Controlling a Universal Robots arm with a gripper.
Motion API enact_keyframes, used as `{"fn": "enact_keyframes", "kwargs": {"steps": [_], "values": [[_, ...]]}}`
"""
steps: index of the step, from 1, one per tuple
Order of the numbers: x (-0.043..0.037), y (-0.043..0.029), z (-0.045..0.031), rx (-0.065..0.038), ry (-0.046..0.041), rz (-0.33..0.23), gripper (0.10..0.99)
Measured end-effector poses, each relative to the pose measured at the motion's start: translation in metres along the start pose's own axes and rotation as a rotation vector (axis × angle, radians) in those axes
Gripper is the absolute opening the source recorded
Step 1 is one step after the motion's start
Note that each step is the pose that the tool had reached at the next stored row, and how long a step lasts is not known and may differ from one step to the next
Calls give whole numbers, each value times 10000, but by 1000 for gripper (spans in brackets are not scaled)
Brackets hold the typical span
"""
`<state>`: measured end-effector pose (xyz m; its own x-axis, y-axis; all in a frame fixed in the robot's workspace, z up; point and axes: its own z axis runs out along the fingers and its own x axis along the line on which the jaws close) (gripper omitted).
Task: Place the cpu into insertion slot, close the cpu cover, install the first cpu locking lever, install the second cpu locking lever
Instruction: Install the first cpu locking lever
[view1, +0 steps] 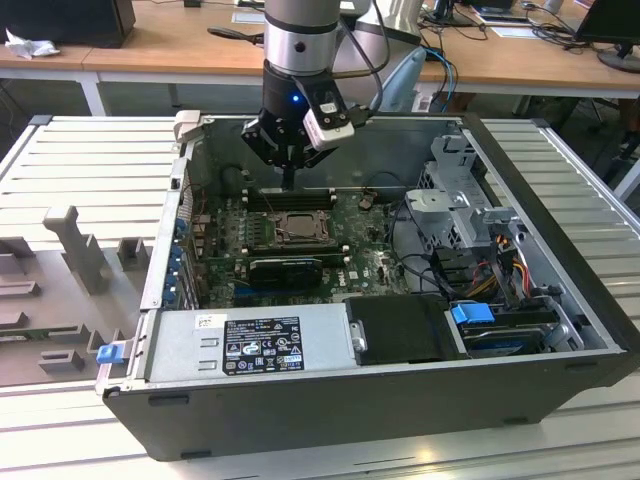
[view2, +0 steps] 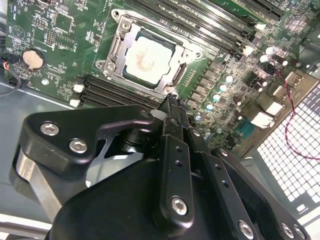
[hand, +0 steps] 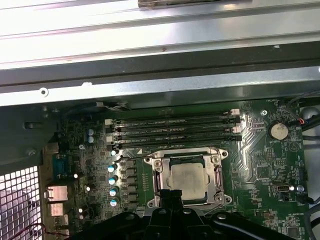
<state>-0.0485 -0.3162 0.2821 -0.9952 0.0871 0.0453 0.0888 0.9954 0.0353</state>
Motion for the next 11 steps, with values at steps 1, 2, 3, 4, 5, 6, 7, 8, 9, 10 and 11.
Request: {"fn": "enact_keyframes", "kwargs": {"steps": [1,2,3,4,5,6,7,8,9,10,11], "values": [[4,0,1,-1,0,-1,106],[8,-1,0,-1,0,-2,106],[11,-1,1,-2,0,-4,106],[17,-2,1,-3,0,-4,106],[21,-2,2,-3,0,-5,106],[27,-3,3,-2,1,-6,106],[31,-3,4,-2,0,-7,106],[38,-4,5,-2,1,-9,106],[52,-5,8,-4,-1,-12,106],[66,-6,9,-5,-4,-17,106],[87,-8,11,-3,-10,-23,106]]}}
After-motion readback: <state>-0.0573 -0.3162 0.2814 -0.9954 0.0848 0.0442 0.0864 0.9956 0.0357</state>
